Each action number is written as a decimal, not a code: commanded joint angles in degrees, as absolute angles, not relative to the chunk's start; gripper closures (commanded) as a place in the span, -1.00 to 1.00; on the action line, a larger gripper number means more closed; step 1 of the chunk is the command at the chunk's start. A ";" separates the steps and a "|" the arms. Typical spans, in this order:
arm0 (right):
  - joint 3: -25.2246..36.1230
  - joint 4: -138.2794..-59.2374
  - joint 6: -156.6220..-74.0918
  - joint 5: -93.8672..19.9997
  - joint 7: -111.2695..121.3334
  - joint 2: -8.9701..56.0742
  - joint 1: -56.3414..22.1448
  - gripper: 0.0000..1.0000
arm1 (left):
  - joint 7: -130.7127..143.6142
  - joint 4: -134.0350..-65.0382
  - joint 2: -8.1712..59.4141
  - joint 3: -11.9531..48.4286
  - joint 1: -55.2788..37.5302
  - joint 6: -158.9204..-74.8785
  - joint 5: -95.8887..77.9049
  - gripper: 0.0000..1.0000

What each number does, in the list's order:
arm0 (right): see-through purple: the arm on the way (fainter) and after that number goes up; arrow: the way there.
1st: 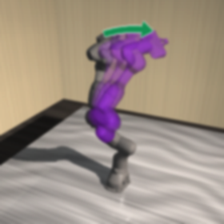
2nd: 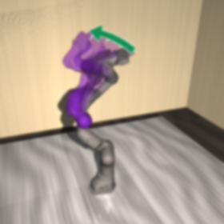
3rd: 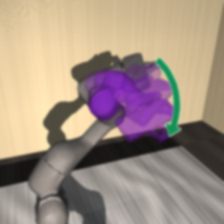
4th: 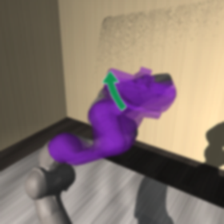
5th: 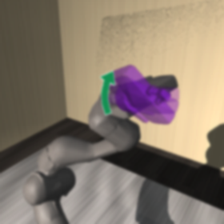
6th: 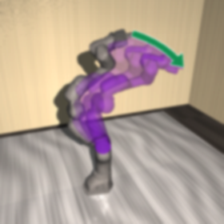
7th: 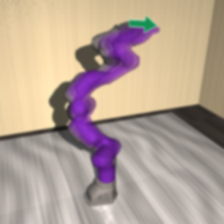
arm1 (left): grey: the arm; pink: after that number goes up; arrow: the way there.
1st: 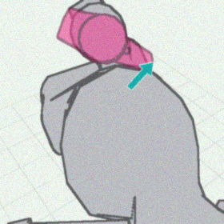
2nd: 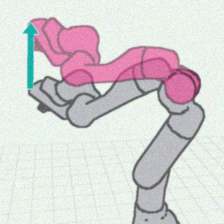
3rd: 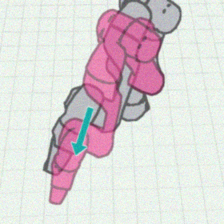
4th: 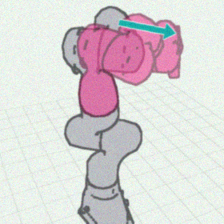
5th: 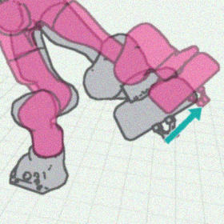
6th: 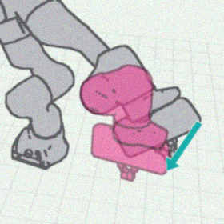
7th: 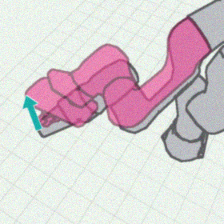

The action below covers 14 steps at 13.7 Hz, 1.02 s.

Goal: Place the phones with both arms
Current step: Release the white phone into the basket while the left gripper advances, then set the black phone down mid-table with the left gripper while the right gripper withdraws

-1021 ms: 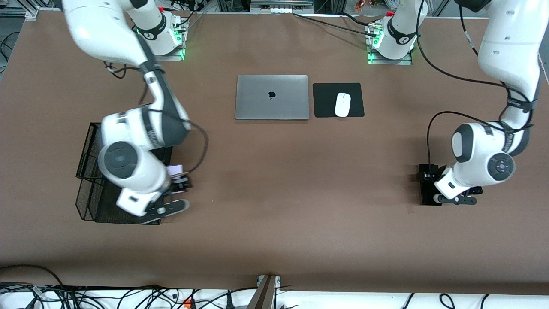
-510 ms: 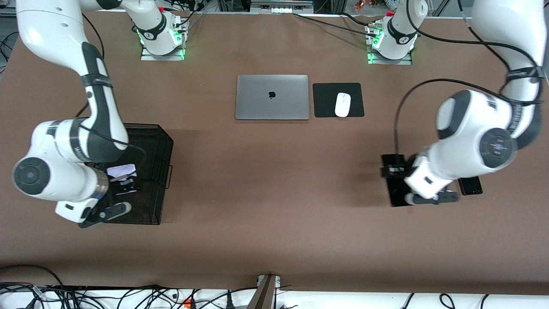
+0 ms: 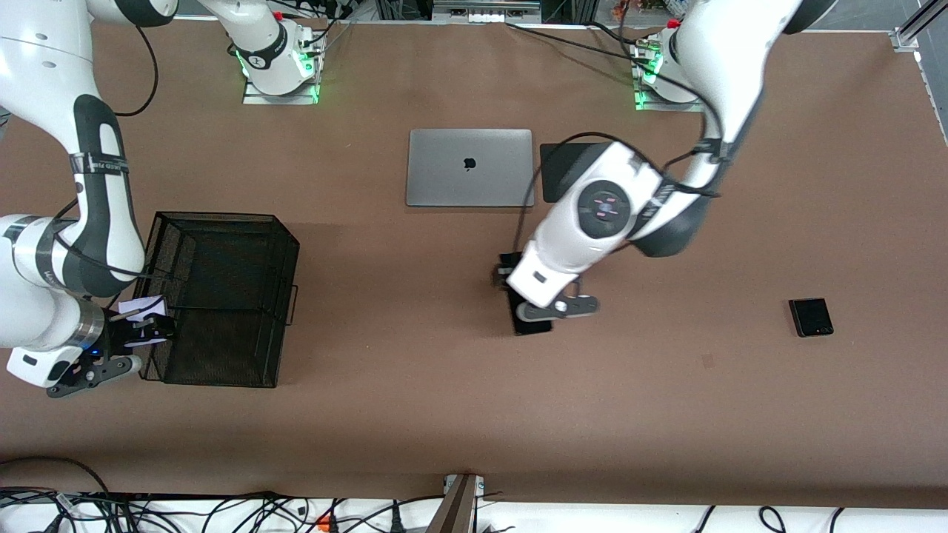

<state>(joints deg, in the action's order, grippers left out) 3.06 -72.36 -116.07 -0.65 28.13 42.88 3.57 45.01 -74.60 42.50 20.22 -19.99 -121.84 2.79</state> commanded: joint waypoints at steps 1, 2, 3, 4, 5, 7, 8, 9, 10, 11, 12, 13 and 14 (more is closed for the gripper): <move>2.29 -72.95 -118.99 -1.67 28.13 43.41 3.17 1.00 | 47.54 -67.27 48.58 17.67 -26.52 -124.53 2.64 1.00; 2.20 -72.86 -120.05 -2.19 27.52 43.85 2.82 1.00 | 48.77 -62.45 52.08 17.67 -28.20 -124.19 2.64 1.00; 2.02 -72.43 -120.93 -2.11 27.25 44.90 2.81 1.00 | 49.56 -58.23 55.34 17.58 -30.30 -123.67 2.72 1.00; 1.93 -71.73 -122.85 -2.11 27.33 46.04 2.46 1.00 | 50.27 -56.10 57.20 15.84 -32.50 -123.23 2.64 1.00; 1.93 -71.37 -125.31 -2.20 27.60 46.75 2.20 1.00 | 50.80 -55.64 58.17 13.65 -34.96 -123.14 2.20 1.00; 1.24 -71.02 -127.09 -2.55 26.64 47.46 1.67 1.00 | 51.50 -55.72 58.88 12.30 -36.30 -122.79 2.02 1.00; 0.71 -69.71 -126.57 -2.55 25.24 47.63 1.32 1.00 | 51.76 -55.55 59.76 12.30 -36.39 -122.61 1.93 1.00; 0.62 -69.44 -126.48 -2.72 24.09 47.90 1.14 1.00 | 52.29 -55.55 60.37 12.30 -36.39 -122.61 1.93 1.00; 0.62 -69.26 -126.82 -2.72 23.04 47.99 0.79 1.00 | 52.82 -55.55 60.90 12.30 -36.39 -122.61 1.93 1.00; 0.62 -68.91 -127.35 -2.72 22.85 48.16 0.09 1.00 | 53.43 -55.20 61.78 12.39 -36.73 -122.61 1.93 1.00; 0.62 -68.56 -128.31 -2.90 22.76 48.86 -0.09 1.00 | 53.61 -54.06 62.74 12.31 -37.09 -122.69 1.93 1.00; 0.62 -68.47 -129.80 -2.99 22.76 49.39 -0.17 1.00 | 53.61 -52.75 63.62 12.22 -37.44 -122.87 1.93 1.00; 0.53 -68.47 -130.95 -2.99 22.76 49.74 -0.26 1.00 | 53.53 -52.47 64.07 11.96 -37.96 -123.31 2.11 1.00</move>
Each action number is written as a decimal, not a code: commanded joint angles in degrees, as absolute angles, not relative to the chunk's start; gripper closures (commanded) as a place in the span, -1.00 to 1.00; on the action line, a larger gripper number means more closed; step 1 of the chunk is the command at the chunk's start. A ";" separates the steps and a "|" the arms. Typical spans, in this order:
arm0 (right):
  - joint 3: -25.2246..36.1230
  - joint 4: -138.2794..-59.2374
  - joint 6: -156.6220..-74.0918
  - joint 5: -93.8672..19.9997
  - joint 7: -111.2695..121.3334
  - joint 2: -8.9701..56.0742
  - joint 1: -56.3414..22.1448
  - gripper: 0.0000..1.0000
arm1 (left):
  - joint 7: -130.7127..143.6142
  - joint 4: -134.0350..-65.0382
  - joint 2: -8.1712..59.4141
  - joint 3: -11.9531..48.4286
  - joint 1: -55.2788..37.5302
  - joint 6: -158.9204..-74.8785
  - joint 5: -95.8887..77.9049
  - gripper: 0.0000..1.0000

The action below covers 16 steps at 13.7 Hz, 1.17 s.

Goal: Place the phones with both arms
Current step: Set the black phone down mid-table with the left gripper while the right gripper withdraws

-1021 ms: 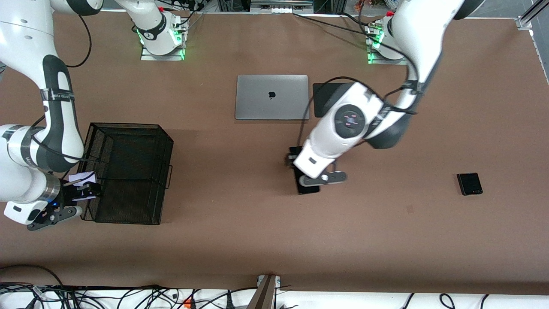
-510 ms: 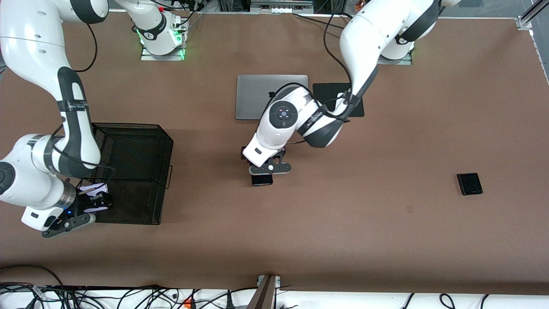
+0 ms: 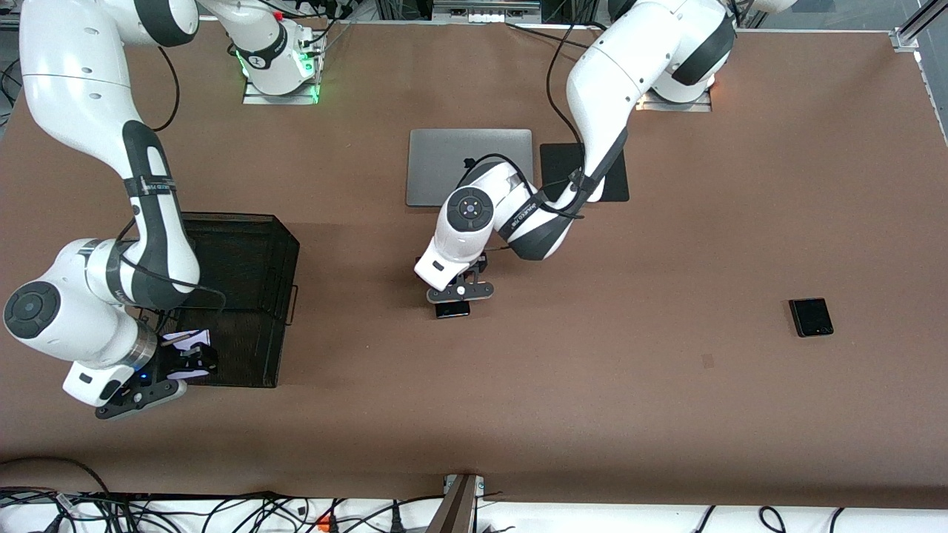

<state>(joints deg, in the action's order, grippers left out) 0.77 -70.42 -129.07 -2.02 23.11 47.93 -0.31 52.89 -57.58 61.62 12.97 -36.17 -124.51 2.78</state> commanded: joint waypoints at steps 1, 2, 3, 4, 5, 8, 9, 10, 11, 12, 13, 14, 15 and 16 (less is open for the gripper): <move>0.18 -68.47 -131.83 -2.99 22.68 50.18 -0.35 1.00 | 53.26 -52.47 64.07 10.65 -39.01 -123.92 2.20 1.00; 0.09 -68.47 -132.10 -2.99 22.33 50.27 -0.26 1.00 | 53.00 -52.47 64.07 9.07 -40.42 -124.10 2.20 1.00; 0.09 -68.55 -132.19 -2.99 22.06 50.62 -0.26 1.00 | 53.00 -52.56 64.42 8.27 -41.04 -124.10 2.20 1.00; 0.09 -68.55 -132.19 -2.99 21.89 50.62 -0.26 1.00 | 52.91 -52.47 64.68 8.17 -41.04 -124.28 2.20 1.00; 0.00 -68.55 -132.19 -2.99 21.10 50.89 -0.35 1.00 | 52.82 -52.47 64.95 8.09 -41.04 -124.80 2.20 1.00; -0.09 -68.90 -132.28 -5.26 20.22 51.24 -0.26 -0.63 | 52.82 -52.56 65.21 8.00 -41.04 -126.55 2.20 0.62; 0.00 -69.08 -133.23 -6.84 20.56 51.24 -0.26 -1.00 | 52.91 -52.56 65.48 7.91 -41.04 -127.61 2.28 -0.21; 0.00 -69.69 -134.03 -7.03 20.91 51.15 -0.18 -1.00 | 52.91 -52.56 65.57 7.48 -41.13 -127.97 2.29 -0.29; 0.00 -69.78 -134.12 -7.03 21.00 51.15 -0.18 -1.00 | 52.91 -52.56 65.65 7.38 -41.13 -128.06 2.29 -0.52; 0.00 -69.79 -134.12 -6.94 21.01 51.15 -0.18 -1.00 | 52.91 -52.56 65.65 7.30 -41.31 -128.06 2.29 -0.66; 0.00 -69.79 -134.12 -6.94 21.09 51.15 -0.18 -1.00 | 52.91 -52.56 65.65 7.29 -41.31 -128.06 2.29 -0.84; 0.00 -69.79 -134.03 -6.86 21.09 51.07 -0.18 -1.00 | 52.91 -52.56 65.65 7.21 -41.31 -128.06 2.37 -1.00; 0.00 -69.79 -133.42 -7.03 21.18 50.80 0.17 -1.00 | 52.91 -52.56 65.57 6.95 -41.31 -128.06 2.37 -1.00; 0.09 -69.52 -132.37 -6.86 21.36 50.45 0.26 -1.00 | 52.91 -52.56 65.39 6.68 -41.31 -128.06 2.37 -1.00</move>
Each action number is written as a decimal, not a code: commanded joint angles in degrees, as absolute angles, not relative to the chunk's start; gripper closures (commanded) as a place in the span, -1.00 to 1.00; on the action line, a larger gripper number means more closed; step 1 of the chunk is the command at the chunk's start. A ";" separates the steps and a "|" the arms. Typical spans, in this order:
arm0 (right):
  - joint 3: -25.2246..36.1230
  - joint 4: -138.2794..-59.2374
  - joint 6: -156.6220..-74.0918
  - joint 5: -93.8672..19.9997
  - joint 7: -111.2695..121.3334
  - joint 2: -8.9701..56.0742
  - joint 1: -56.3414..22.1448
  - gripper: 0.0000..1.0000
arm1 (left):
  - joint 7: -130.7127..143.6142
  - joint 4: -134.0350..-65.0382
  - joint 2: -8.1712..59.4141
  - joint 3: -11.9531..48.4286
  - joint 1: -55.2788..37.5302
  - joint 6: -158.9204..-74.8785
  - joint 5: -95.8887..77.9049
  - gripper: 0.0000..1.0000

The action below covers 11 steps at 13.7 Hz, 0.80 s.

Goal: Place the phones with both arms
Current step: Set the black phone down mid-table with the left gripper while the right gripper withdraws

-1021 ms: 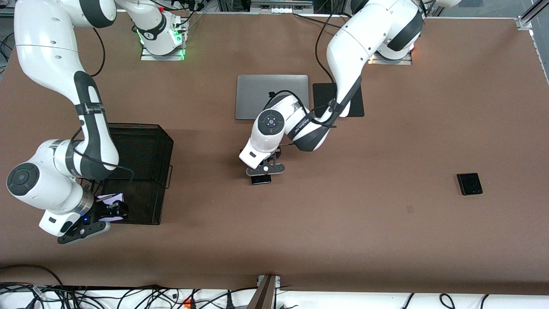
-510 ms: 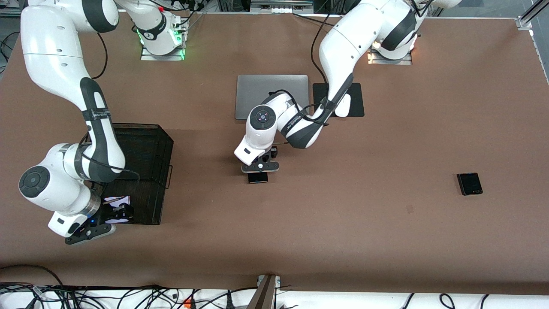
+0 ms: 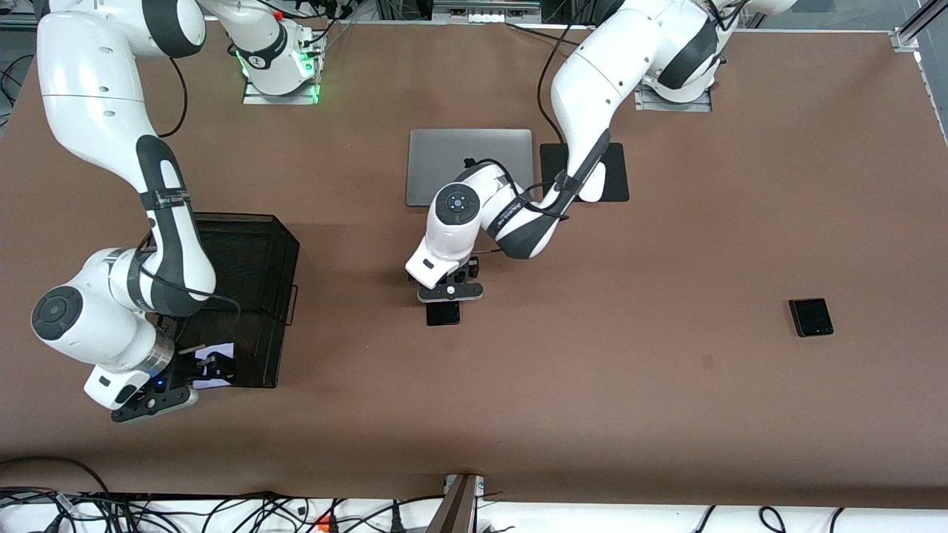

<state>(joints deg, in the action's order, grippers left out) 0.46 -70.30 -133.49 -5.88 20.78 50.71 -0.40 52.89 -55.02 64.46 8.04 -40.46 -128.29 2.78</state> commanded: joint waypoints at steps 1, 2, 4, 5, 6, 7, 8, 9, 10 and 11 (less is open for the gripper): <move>0.09 -69.00 -129.23 -6.59 21.36 49.67 0.26 -1.00 | 52.91 -52.56 64.87 6.51 -41.31 -127.71 2.37 -1.00; 0.26 -67.43 -125.02 -6.59 21.36 49.14 0.26 -1.00 | 52.91 -52.56 64.08 6.50 -40.87 -127.01 2.46 -1.00; 0.44 -64.08 -116.76 -6.77 21.01 47.82 0.18 -1.00 | 53.17 -52.91 59.88 6.50 -38.16 -121.33 2.37 -1.00; 0.53 -63.81 -114.11 -6.85 20.74 46.68 0.18 -1.00 | 53.35 -53.08 57.16 6.50 -35.53 -118.07 2.11 -1.00; 0.44 -63.81 -111.56 -6.94 20.39 44.84 0.09 -1.00 | 53.09 -53.17 54.52 6.68 -32.64 -115.08 2.11 -1.00; 0.44 -63.81 -108.66 -6.86 19.69 43.52 -0.09 -1.00 | 52.74 -53.61 52.06 6.94 -30.08 -112.35 2.20 -1.00; 0.27 -63.81 -106.11 -6.94 16.64 41.77 -0.26 -1.00 | 52.56 -54.14 50.03 6.94 -27.71 -109.45 2.72 -1.00; -0.08 -63.81 -104.08 -6.94 12.35 41.14 -0.52 -1.00 | 51.17 -54.66 48.01 6.94 -24.99 -106.55 2.99 -1.00; -0.17 -63.81 -102.50 -7.03 7.61 40.26 -1.66 -1.00 | 47.50 -56.15 45.64 6.94 -22.26 -103.04 2.99 -1.00; -0.09 -63.90 -102.05 -7.21 2.86 39.91 -3.24 -0.99 | 44.42 -58.77 43.09 6.86 -19.45 -101.35 3.08 -1.00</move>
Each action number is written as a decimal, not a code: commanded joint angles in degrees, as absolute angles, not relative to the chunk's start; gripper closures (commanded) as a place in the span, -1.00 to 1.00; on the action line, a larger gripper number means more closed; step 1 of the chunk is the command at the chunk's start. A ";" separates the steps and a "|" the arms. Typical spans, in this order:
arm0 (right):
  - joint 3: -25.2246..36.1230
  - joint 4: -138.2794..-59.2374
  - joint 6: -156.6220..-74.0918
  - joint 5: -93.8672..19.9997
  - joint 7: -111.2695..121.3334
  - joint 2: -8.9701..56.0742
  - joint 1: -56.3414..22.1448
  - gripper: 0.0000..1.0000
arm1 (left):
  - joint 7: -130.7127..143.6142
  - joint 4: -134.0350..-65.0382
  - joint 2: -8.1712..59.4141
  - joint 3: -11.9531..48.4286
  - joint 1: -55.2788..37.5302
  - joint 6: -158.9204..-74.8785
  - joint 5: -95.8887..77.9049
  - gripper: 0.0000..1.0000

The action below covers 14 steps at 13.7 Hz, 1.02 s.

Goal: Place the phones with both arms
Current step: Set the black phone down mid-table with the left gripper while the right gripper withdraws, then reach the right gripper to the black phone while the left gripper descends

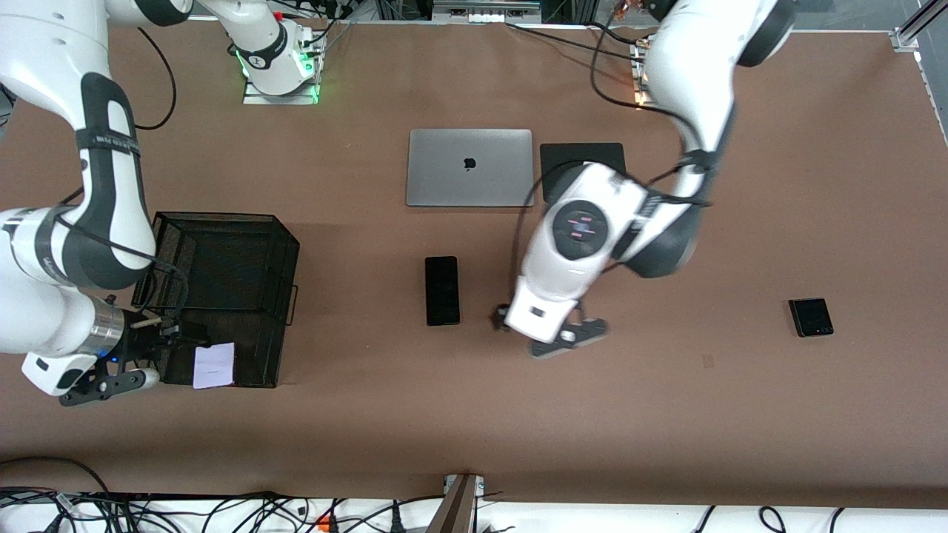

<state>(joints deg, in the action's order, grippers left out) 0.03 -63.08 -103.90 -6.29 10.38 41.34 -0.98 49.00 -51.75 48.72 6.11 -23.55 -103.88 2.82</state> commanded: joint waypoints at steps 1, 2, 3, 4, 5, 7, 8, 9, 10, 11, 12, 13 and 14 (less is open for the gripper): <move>-0.09 -64.07 -102.04 -7.29 -2.32 39.38 -4.12 -0.99 | 40.38 -63.06 39.93 6.77 -16.47 -101.16 3.16 -1.00; -0.35 -64.42 -101.95 -7.29 -7.77 39.11 -5.35 -0.99 | 35.47 -67.54 36.77 6.77 -13.04 -101.34 3.16 -1.00; -1.22 -64.42 -101.78 -7.29 -12.96 39.02 -6.93 -0.99 | 29.68 -71.33 33.69 6.77 -9.35 -101.42 3.16 -1.00; -2.62 -64.42 -101.78 -7.38 -18.14 39.02 -7.38 -0.99 | 24.40 -74.24 31.31 6.85 -5.84 -101.43 3.16 -1.00; -4.46 -64.51 -101.86 -7.64 -22.28 39.11 -7.38 -0.99 | 19.82 -76.18 29.72 6.86 -2.67 -101.43 3.16 -1.00; -6.67 -64.86 -102.91 -8.00 -28.71 39.11 -8.86 -1.00 | 11.55 -79.96 26.99 6.77 3.57 -101.34 3.16 -1.00; -6.68 -65.30 -104.75 -7.74 -31.18 39.11 -10.88 -1.00 | 8.90 -81.29 26.63 6.42 6.21 -101.08 3.25 -1.00; -6.59 -65.82 -106.24 -7.21 -33.81 39.11 -12.90 -1.00 | 7.14 -82.69 26.54 6.42 8.24 -101.16 5.17 -1.00; -6.50 -66.44 -108.00 -6.86 -36.62 39.11 -14.92 -1.00 | 6.16 -84.10 26.89 6.50 10.35 -101.51 7.71 -1.00; -6.50 -67.05 -109.76 -6.33 -37.78 39.11 -16.25 -1.00 | 4.50 -84.98 27.33 6.50 12.98 -102.30 7.91 -1.00; -6.50 -67.41 -110.82 -5.37 -37.88 39.20 -18.00 -1.00 | 2.31 -85.86 28.29 6.68 15.70 -103.00 7.82 -1.00; -6.50 -67.76 -111.79 -4.14 -37.88 39.46 -20.11 -1.00 | 0.63 -87.44 28.91 6.68 17.30 -104.83 7.82 -1.00; -6.50 -67.94 -113.10 -2.04 -37.45 39.81 -22.22 -1.00 | 0.35 -89.97 29.00 6.68 19.14 -108.25 7.82 -1.00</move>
